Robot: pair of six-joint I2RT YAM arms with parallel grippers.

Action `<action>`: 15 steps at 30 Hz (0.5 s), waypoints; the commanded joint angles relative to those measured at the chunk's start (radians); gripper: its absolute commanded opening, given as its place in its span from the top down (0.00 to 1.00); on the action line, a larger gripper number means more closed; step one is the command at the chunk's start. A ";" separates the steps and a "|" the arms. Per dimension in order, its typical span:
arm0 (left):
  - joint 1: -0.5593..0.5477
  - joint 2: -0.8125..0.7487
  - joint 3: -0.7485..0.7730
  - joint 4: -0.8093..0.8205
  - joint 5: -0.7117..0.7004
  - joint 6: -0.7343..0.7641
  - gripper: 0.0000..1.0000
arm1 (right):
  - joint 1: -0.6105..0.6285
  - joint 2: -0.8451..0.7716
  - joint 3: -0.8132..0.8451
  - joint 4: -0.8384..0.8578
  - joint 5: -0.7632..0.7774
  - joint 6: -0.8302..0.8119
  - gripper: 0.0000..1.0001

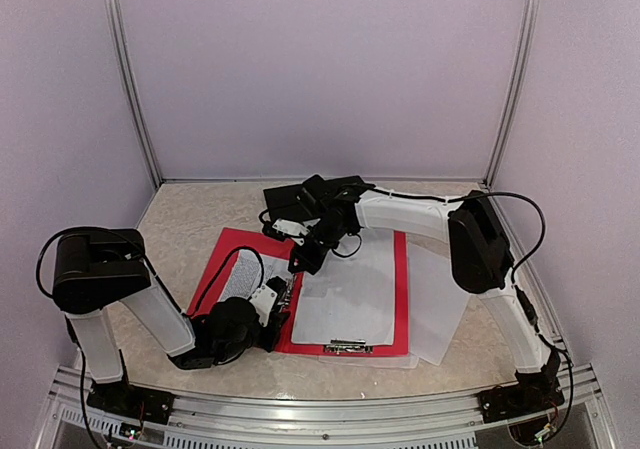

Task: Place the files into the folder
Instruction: Clamp the file and folder with some files.

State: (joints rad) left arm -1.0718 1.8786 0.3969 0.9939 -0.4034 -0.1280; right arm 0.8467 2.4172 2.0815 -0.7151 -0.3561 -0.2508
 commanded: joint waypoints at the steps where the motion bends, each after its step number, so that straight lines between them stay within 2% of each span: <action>1: 0.006 0.021 -0.014 -0.069 0.020 0.000 0.77 | -0.023 0.088 0.017 -0.028 0.052 -0.009 1.00; 15: 0.006 0.019 -0.009 -0.080 0.027 0.004 0.77 | -0.037 0.147 0.049 -0.035 0.052 -0.010 1.00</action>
State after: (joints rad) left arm -1.0698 1.8786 0.3969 0.9939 -0.4019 -0.1276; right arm 0.8333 2.4733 2.1407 -0.7265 -0.3748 -0.2504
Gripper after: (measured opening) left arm 0.229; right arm 0.004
